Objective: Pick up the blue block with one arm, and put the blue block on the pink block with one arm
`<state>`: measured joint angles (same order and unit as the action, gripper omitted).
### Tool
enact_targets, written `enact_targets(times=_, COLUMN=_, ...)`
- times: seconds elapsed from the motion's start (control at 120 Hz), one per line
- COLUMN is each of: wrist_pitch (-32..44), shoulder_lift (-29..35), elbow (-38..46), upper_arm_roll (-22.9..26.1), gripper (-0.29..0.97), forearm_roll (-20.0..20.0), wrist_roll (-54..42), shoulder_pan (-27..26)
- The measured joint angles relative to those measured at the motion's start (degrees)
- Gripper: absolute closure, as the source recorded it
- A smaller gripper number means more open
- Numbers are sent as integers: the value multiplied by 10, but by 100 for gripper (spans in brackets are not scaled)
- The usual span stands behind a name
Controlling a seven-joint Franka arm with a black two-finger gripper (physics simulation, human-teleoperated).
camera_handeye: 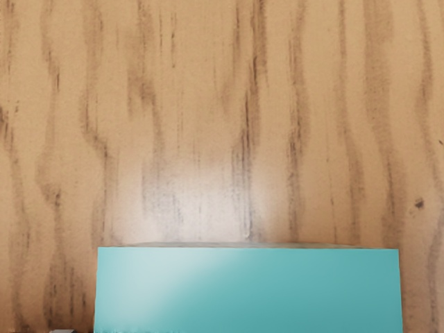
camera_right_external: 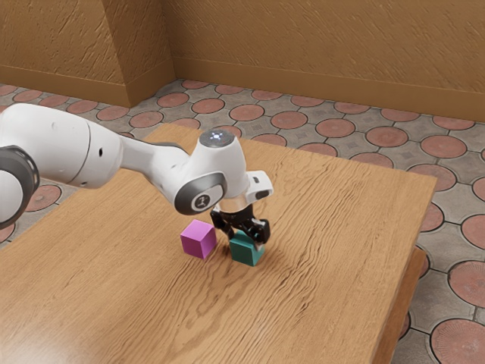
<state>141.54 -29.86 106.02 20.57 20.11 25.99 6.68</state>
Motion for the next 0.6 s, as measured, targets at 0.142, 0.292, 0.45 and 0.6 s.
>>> enact_targets(times=0.142, wrist_pitch=0, shoulder_lift=-3, elbow=-1, upper_arm_roll=0, gripper=25, forearm_roll=2, wrist_roll=6, shoulder_pan=0)
enact_targets(times=0.292, wrist_pitch=-1, shoulder_lift=-4, elbow=-1, upper_arm_roll=0, gripper=28, forearm_roll=6, wrist_roll=11, shoulder_pan=-1)
enact_targets(times=0.45, wrist_pitch=-42, shoulder_lift=21, elbow=-21, upper_arm_roll=5, gripper=31, forearm_roll=17, wrist_roll=18, shoulder_pan=0)
enact_targets(times=0.6, wrist_pitch=-104, shoulder_lift=117, elbow=1, upper_arm_roll=4, gripper=31, forearm_roll=16, wrist_roll=22, shoulder_pan=11)
